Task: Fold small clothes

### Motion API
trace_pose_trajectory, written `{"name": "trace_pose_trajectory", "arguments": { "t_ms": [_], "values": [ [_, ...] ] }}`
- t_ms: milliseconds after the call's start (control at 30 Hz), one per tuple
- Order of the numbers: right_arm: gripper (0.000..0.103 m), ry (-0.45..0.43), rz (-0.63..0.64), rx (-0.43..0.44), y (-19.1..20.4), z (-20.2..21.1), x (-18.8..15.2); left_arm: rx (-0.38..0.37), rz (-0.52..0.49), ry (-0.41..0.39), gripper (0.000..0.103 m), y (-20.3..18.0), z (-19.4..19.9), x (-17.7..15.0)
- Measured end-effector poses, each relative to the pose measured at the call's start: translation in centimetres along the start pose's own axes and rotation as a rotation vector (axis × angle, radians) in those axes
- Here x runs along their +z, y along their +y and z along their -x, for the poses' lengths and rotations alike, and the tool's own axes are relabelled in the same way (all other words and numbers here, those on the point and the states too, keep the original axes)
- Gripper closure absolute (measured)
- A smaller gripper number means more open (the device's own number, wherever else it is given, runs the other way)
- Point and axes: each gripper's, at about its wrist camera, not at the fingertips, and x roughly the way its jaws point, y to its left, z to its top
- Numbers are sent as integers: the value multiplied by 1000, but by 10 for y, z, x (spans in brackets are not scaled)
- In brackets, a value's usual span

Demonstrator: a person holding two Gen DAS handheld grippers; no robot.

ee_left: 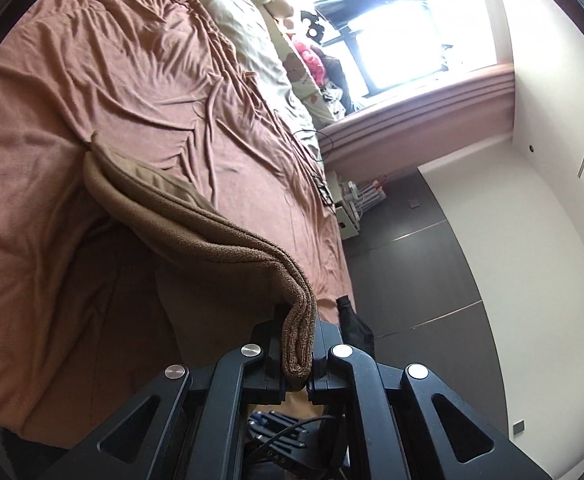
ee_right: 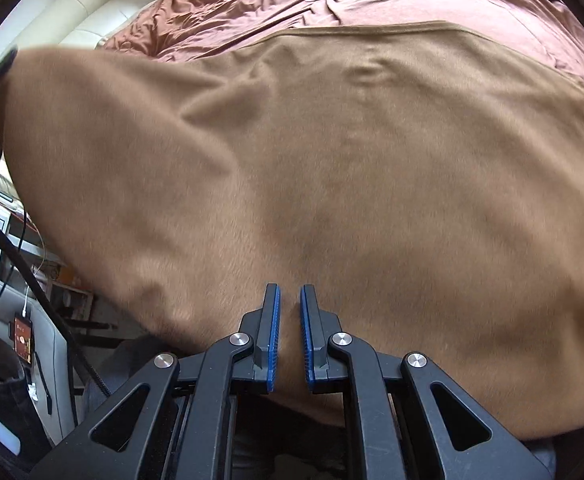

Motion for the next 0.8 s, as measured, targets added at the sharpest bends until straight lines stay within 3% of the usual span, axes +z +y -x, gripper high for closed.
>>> {"name": "trace_pose_trajectory", "arguments": {
  "t_ms": [267,633,700,800],
  "values": [
    [96,-27,-59,67,-11,19,-19,-23,-63,66,97,-40,-28,-2],
    [95,-269,-208,182,-60,136,-53,-13,-168,175,97,-89,-76,-24],
    [92,-303,-222,170,-69,151,-65,-9,-176,200,97,-95,-87,-30],
    [66,-355,-207,156,-72,170,-81,3,-185,231,97,-100,-101,-37]
  ]
}}
